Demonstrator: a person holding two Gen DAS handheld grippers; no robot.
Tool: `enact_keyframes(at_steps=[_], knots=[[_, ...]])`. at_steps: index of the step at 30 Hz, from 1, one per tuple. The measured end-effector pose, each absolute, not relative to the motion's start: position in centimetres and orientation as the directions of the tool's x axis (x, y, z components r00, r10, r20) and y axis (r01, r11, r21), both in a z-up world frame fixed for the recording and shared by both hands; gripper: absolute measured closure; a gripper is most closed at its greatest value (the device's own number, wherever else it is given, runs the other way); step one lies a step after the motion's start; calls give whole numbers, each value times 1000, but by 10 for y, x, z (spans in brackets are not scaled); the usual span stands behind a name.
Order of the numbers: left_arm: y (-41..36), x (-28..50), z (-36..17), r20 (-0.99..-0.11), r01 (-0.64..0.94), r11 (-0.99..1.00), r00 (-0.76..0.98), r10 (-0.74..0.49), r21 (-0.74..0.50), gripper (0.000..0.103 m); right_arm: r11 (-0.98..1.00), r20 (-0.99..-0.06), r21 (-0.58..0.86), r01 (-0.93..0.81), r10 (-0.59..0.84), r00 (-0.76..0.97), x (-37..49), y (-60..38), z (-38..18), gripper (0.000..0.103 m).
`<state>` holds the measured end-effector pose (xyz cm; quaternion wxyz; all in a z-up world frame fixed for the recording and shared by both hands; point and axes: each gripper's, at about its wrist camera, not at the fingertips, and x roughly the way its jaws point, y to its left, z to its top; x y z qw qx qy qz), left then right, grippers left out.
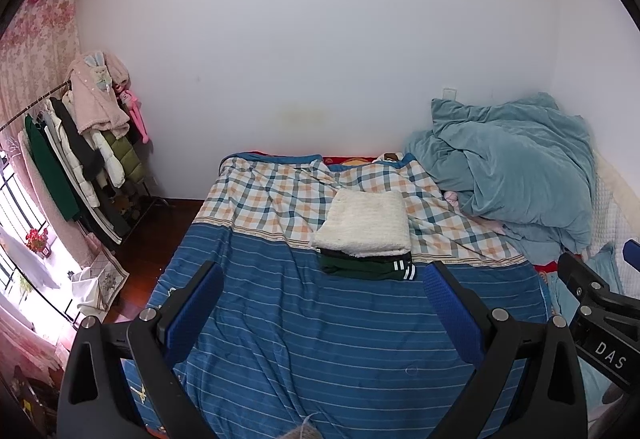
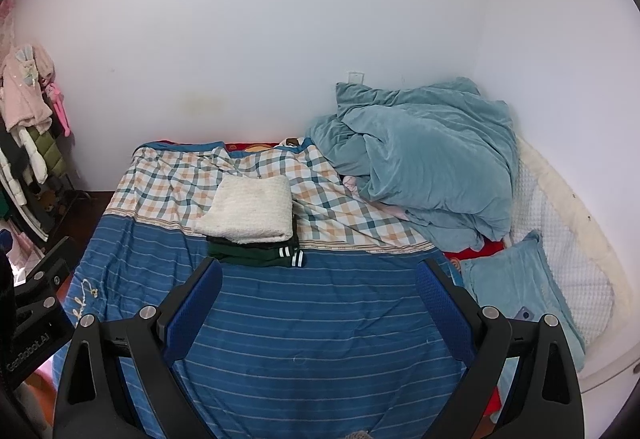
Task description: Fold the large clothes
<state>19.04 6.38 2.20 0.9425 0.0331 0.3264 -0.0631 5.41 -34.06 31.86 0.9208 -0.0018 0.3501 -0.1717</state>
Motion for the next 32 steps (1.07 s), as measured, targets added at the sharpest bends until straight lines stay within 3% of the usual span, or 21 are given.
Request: enact_keyframes(at_steps=[32], knots=[[64,185,26,-618,149,989,779,-107,16,1,937,-639,-112,329,-322,699,40,-335,317,5]])
